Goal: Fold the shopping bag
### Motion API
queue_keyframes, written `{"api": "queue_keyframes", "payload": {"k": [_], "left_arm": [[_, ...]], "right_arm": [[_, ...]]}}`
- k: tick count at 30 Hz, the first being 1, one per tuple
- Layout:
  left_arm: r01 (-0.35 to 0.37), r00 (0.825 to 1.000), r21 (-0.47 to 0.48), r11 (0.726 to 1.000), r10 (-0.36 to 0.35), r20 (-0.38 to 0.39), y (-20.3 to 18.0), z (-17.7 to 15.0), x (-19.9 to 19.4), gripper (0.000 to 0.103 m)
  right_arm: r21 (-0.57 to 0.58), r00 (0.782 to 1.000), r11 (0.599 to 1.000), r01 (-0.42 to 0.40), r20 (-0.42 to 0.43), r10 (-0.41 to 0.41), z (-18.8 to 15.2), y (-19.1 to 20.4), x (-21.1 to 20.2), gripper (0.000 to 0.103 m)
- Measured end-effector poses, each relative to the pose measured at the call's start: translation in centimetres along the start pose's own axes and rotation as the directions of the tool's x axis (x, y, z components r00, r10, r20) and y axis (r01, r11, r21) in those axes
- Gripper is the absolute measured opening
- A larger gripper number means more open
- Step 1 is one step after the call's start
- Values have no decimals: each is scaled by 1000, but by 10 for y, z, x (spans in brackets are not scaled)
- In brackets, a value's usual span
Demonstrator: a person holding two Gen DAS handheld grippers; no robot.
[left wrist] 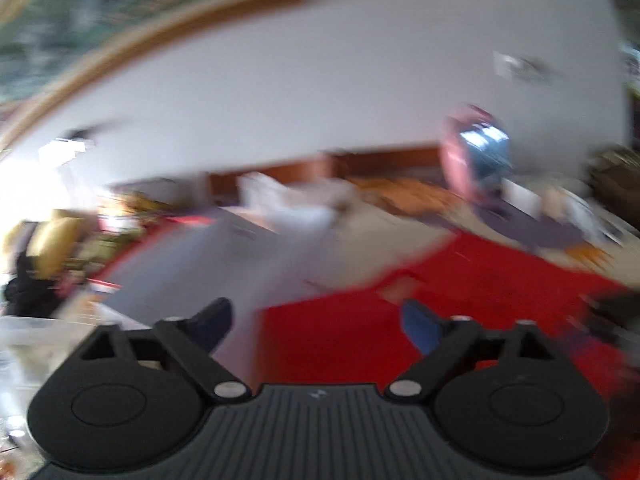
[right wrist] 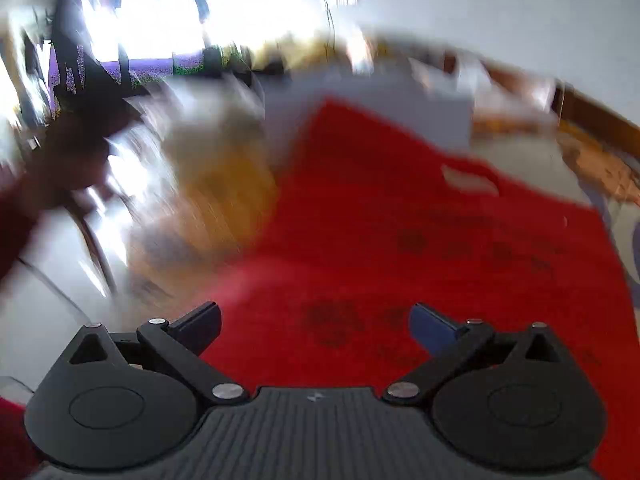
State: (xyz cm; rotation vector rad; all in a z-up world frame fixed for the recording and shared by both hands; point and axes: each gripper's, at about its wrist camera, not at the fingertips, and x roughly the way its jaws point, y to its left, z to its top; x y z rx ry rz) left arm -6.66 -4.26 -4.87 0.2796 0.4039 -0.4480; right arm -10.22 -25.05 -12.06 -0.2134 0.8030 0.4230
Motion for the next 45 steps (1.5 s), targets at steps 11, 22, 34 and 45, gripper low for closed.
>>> {"api": "queue_keyframes", "payload": {"k": [11, 22, 34, 45], "left_arm": [[26, 999, 183, 983, -22, -25, -82, -1, 58, 102], [-102, 994, 185, 977, 108, -18, -80, -38, 88, 102], [-83, 990, 198, 977, 103, -92, -78, -52, 103, 102], [-149, 982, -160, 976, 166, 96, -13, -38, 81, 100]], "right_arm": [[276, 958, 926, 257, 55, -282, -55, -53, -52, 103], [164, 989, 976, 146, -10, -146, -105, 28, -77, 103], [299, 993, 954, -9, 116, -27, -37, -3, -27, 97], [349, 948, 919, 181, 188, -258, -10, -23, -32, 103]]}}
